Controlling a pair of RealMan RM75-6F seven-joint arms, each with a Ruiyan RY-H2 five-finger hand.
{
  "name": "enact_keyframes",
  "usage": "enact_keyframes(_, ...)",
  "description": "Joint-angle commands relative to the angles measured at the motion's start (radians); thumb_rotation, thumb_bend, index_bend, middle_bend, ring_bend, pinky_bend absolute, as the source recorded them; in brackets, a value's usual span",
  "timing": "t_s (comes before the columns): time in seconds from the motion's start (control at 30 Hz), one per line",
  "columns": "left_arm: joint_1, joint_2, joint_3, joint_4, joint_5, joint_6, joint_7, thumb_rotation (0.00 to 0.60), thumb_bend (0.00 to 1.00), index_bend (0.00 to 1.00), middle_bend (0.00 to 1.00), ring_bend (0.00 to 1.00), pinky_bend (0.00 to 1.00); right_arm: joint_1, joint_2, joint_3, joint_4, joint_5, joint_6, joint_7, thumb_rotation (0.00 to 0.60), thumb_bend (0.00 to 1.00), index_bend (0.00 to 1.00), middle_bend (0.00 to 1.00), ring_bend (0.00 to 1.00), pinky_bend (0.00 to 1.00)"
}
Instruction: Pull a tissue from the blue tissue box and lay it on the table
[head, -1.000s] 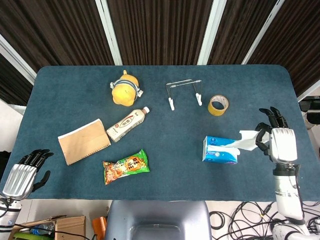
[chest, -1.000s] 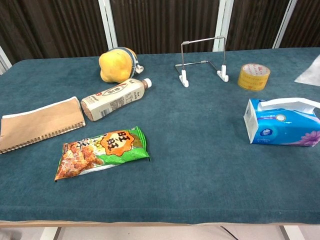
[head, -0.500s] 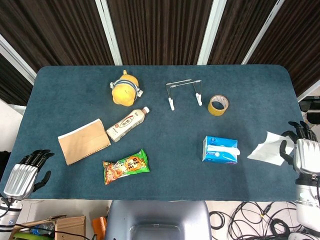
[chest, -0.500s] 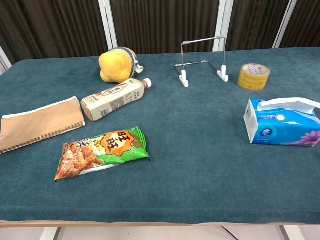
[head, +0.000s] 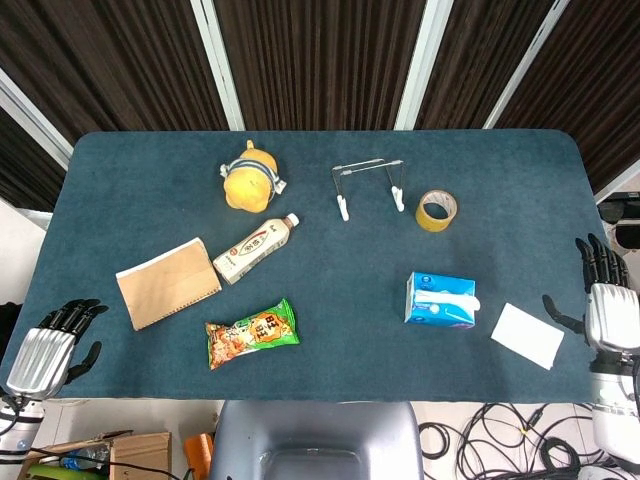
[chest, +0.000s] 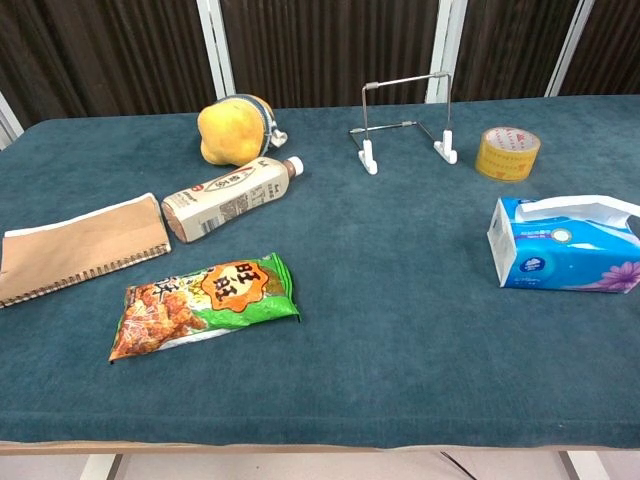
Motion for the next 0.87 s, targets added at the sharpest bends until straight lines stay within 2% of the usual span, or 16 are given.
enact_keyframes(0.03, 0.003, -0.001, -0.002, 0.0, -0.002, 0.005, 0.006, 0.6, 0.43, 0.27, 0.23, 0.2, 0.36, -0.027, 0.037, -0.044, -0.099, -0.072, 0.037, 0.007, 0.6, 0.18, 0.0, 0.0, 0.0, 0.08)
enact_keyframes(0.13, 0.012, -0.001, -0.007, -0.008, -0.017, 0.01, 0.025, 0.6, 0.43, 0.27, 0.23, 0.2, 0.36, -0.054, 0.109, -0.094, -0.227, -0.099, 0.029, -0.086, 0.6, 0.18, 0.01, 0.0, 0.0, 0.09)
enact_keyframes(0.2, 0.02, 0.0, -0.012, -0.02, -0.032, 0.013, 0.049, 0.6, 0.43, 0.27, 0.23, 0.2, 0.36, -0.081, 0.119, -0.111, -0.273, -0.119, 0.067, -0.147, 0.6, 0.18, 0.0, 0.0, 0.0, 0.1)
enact_keyframes(0.33, 0.036, 0.008, -0.014, -0.059, -0.053, 0.018, 0.096, 0.6, 0.43, 0.26, 0.23, 0.18, 0.36, -0.127, 0.075, -0.125, -0.25, -0.128, 0.134, -0.222, 0.6, 0.18, 0.0, 0.0, 0.0, 0.1)
enact_keyframes(0.43, 0.046, 0.023, -0.008, -0.099, -0.063, 0.013, 0.118, 0.6, 0.43, 0.26, 0.22, 0.17, 0.36, -0.13, 0.098, -0.14, -0.263, -0.108, 0.091, -0.224, 0.6, 0.18, 0.0, 0.0, 0.0, 0.11)
enact_keyframes(0.57, 0.048, 0.03, -0.009, -0.121, -0.069, 0.007, 0.146, 0.6, 0.43, 0.26, 0.21, 0.16, 0.36, -0.113, 0.128, -0.123, -0.306, -0.032, 0.016, -0.269, 0.6, 0.18, 0.0, 0.0, 0.0, 0.12)
enact_keyframes(0.87, 0.045, 0.031, -0.008, -0.117, -0.055, 0.004, 0.13, 0.6, 0.43, 0.26, 0.21, 0.16, 0.36, -0.11, 0.124, -0.125, -0.318, -0.03, -0.004, -0.306, 0.6, 0.18, 0.0, 0.0, 0.0, 0.12)
